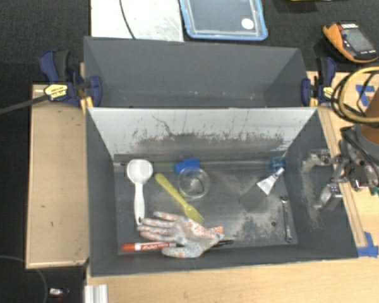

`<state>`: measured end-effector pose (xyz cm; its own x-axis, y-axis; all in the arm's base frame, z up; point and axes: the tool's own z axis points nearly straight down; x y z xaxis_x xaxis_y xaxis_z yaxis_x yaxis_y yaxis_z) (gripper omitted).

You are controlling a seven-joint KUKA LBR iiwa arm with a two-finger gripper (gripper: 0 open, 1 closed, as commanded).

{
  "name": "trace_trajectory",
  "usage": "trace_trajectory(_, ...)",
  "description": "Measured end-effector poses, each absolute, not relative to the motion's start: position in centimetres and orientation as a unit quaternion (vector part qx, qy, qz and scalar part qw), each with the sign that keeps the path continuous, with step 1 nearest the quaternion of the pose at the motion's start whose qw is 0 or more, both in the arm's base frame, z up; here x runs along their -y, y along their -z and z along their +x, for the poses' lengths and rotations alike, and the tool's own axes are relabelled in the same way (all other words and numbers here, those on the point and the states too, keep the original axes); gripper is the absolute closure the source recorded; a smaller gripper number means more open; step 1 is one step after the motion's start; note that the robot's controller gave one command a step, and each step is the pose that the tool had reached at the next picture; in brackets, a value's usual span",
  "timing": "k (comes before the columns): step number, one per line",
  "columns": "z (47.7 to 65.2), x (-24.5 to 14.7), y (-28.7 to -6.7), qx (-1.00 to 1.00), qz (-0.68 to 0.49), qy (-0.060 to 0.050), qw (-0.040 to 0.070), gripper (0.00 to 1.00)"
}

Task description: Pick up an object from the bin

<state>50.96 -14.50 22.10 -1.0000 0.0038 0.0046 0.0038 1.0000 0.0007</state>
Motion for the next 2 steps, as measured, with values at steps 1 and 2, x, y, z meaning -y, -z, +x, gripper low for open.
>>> trace_trajectory(1,51.1,14.4,-22.5,1.0,0.001,0.0,-0.002,0.0)
trace_trajectory(2,54.6,13.6,-15.1,0.986,0.166,-0.002,-0.005,0.0)
